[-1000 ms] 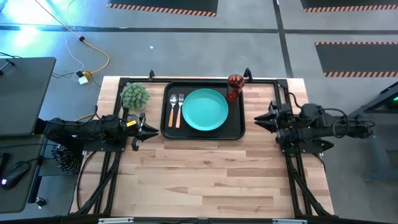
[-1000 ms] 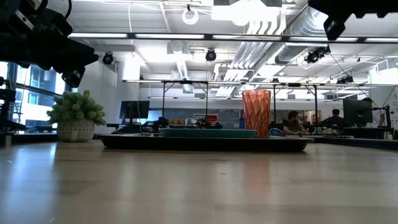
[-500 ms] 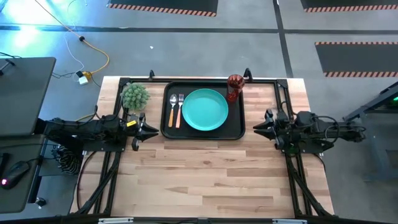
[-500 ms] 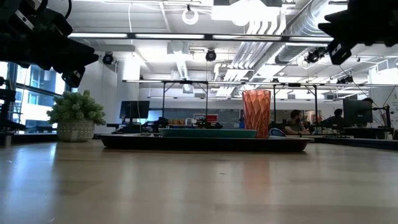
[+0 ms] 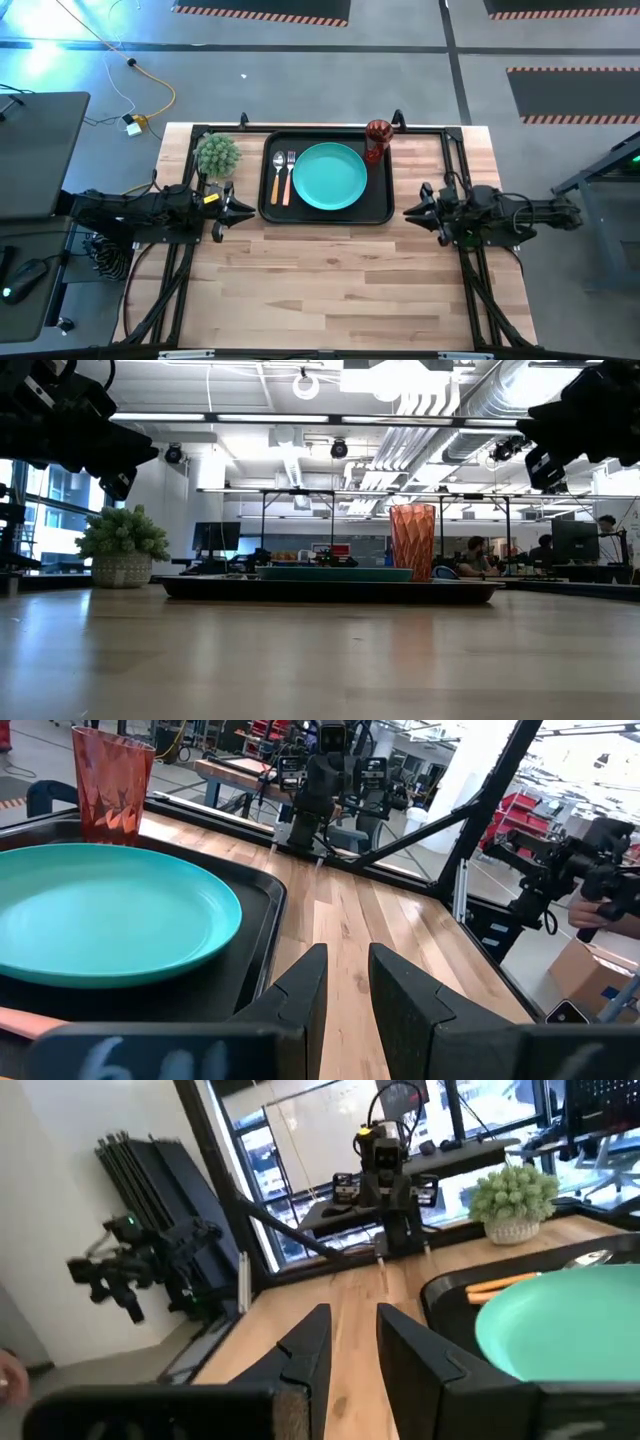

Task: Pick and place plate/cup/fork/spoon on tray
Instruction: Return to Home Position

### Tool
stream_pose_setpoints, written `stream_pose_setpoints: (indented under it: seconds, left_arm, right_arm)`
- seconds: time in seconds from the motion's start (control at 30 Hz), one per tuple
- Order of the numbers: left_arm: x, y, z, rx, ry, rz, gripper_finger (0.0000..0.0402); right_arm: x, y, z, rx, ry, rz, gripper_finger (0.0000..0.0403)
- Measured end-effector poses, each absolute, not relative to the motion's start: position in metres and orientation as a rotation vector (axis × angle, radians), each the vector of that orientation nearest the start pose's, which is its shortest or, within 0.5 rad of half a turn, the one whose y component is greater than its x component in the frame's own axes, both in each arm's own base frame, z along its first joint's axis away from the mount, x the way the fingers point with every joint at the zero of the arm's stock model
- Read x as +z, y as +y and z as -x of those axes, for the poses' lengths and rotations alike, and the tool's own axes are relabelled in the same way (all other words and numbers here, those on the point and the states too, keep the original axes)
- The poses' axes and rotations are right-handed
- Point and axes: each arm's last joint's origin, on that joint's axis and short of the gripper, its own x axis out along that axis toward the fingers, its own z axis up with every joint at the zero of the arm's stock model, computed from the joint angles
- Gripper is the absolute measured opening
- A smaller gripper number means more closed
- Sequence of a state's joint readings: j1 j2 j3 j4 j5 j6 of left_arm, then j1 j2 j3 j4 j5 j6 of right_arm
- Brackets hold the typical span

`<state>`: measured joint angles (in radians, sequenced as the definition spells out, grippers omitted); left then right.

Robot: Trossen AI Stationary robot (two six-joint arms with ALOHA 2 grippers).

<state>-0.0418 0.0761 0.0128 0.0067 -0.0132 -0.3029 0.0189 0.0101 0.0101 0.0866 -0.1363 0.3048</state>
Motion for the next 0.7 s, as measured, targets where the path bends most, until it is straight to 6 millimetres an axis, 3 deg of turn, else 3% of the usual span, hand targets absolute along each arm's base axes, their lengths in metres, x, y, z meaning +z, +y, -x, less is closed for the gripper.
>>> stream_pose_setpoints:
  seconds: [0.4, 0.7]
  left_arm:
    - [0.1625, -0.0039, -0.1015, -0.02, 0.061, 0.301, 0.0067]
    - [0.1624, -0.0039, -0.1015, -0.02, 0.061, 0.301, 0.0067]
  right_arm:
    - [0.1663, 0.0035, -0.0991, 0.073, 0.012, -0.242, 0.0075]
    - [0.1663, 0.0035, -0.0991, 0.073, 0.015, -0.312, 0.0075]
